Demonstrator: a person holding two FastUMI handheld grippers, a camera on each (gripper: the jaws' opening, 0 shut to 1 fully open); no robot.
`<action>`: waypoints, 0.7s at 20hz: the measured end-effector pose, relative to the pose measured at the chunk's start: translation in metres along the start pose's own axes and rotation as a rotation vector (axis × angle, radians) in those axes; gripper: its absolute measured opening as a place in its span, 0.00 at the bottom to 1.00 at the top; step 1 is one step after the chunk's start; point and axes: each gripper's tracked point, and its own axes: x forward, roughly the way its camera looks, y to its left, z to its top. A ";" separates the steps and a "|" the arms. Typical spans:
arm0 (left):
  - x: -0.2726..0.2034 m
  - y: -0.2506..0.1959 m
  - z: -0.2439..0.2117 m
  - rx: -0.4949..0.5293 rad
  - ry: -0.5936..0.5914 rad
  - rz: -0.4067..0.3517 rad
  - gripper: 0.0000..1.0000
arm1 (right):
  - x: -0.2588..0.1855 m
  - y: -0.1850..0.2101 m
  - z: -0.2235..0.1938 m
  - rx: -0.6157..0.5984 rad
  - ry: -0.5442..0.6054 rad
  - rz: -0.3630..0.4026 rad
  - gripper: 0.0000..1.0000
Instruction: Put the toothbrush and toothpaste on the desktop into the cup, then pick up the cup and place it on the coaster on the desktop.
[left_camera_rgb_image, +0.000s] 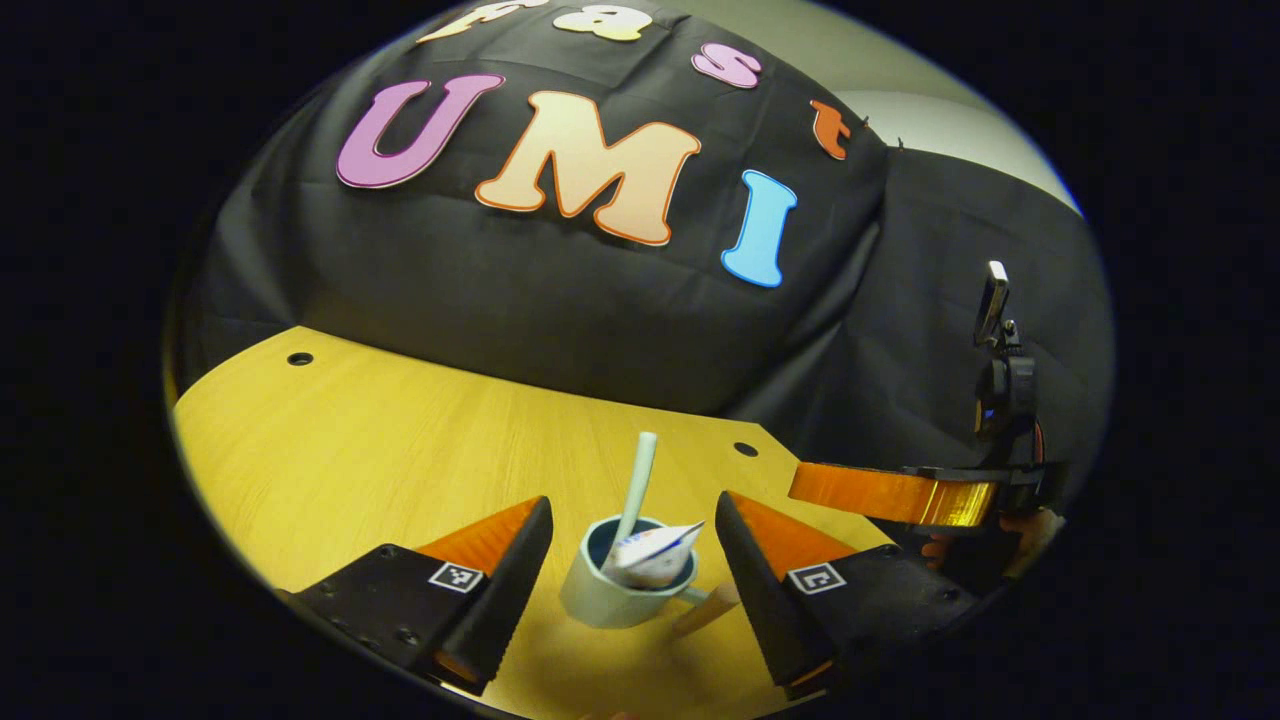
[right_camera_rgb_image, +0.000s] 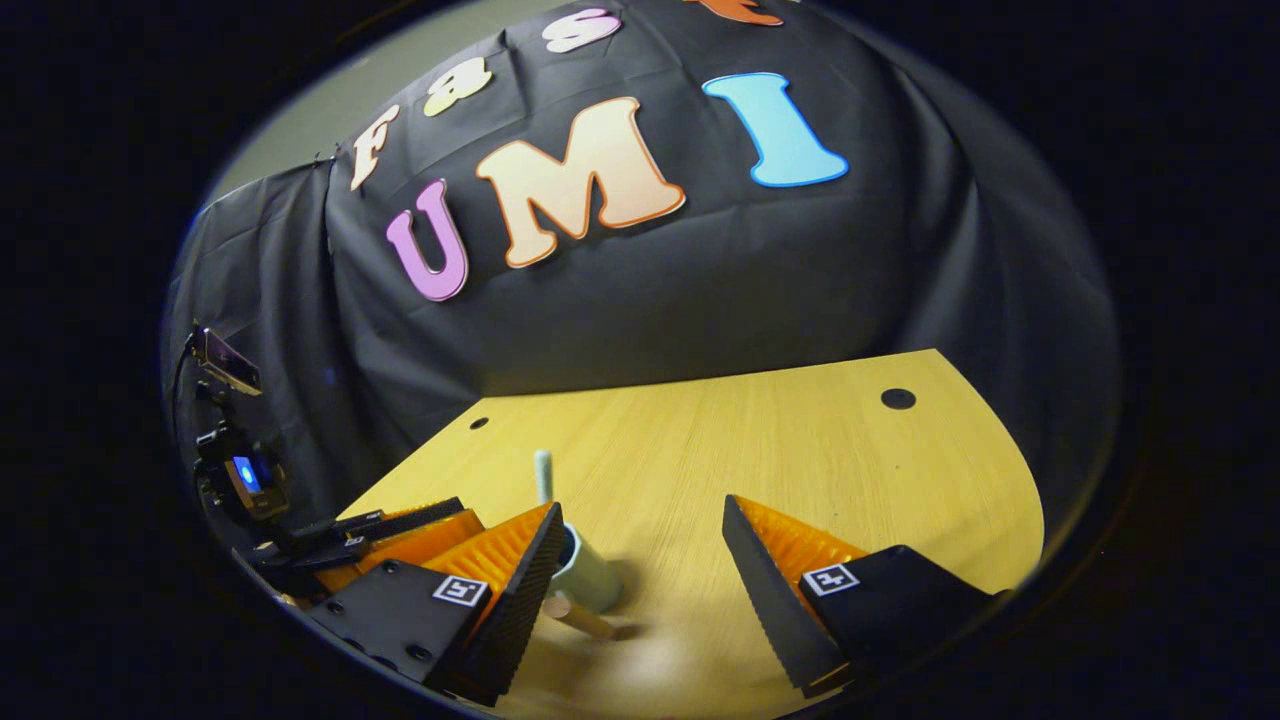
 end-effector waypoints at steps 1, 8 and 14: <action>-0.010 0.005 0.000 -0.008 0.003 0.013 0.94 | -0.001 0.008 -0.006 -0.019 0.030 0.019 0.98; -0.088 0.077 -0.006 -0.012 0.032 0.202 0.95 | 0.001 0.047 -0.065 -0.238 0.316 0.124 0.98; -0.148 0.140 -0.020 -0.044 0.043 0.412 0.95 | 0.025 0.066 -0.099 -0.380 0.457 0.150 0.98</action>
